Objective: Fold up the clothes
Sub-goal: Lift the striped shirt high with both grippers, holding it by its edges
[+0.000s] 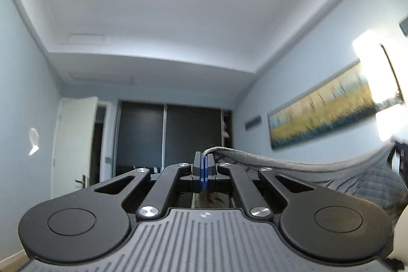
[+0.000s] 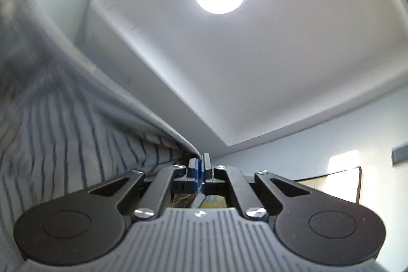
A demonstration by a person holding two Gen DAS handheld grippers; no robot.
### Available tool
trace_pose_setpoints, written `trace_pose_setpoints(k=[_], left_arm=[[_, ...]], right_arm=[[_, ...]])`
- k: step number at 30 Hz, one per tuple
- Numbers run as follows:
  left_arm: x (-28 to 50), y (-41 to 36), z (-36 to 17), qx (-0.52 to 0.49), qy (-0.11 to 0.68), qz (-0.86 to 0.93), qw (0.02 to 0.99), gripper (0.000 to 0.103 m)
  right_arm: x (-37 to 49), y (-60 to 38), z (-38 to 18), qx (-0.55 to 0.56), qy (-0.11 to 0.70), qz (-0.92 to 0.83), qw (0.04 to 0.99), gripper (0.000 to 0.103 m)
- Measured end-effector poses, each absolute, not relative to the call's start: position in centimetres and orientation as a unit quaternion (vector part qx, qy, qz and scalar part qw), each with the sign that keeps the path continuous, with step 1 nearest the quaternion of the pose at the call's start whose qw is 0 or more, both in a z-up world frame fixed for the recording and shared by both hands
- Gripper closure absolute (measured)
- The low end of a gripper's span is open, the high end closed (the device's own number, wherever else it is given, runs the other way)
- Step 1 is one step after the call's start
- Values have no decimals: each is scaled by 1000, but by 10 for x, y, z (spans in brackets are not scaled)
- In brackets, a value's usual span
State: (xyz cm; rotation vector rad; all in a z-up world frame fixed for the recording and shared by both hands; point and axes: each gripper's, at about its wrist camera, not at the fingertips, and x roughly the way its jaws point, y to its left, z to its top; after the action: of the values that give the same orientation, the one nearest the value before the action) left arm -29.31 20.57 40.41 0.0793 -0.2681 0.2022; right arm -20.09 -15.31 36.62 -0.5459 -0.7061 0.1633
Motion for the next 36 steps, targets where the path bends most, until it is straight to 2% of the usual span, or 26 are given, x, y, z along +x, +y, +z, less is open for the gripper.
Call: trace_pose_setpoints(k=[2,8,10,12,15,21,29,36], left_arm=[[-287,200,399,57,-126,108,984,103],[-295,239,404,-26,-131,152,979,103],[-294,236,400,-15,-119,149,982,103],[-289,225,390,8,-92,129,987,103],[-284,212,376,42,-77,125,988,103],[-306,215,379,12,-108,133,985,103],[-352,193,386,32,-151,98,983,103],[-374,179,396,37,-176,69,981,103]], right_arm=[[-207,-153,366,-262,-330,102,901,101],[-200,-126,331,-341,-240,184,890,101],[-188,-126,329,-341,-238,157,896,101],[-177,-138,343,-295,-238,124,917,101],[-176,-156,365,-240,-249,105,932,101],[-210,-166,372,-263,-297,118,910,101],[-247,-205,353,-269,-337,92,898,100],[-273,-230,358,-270,-365,67,888,100]])
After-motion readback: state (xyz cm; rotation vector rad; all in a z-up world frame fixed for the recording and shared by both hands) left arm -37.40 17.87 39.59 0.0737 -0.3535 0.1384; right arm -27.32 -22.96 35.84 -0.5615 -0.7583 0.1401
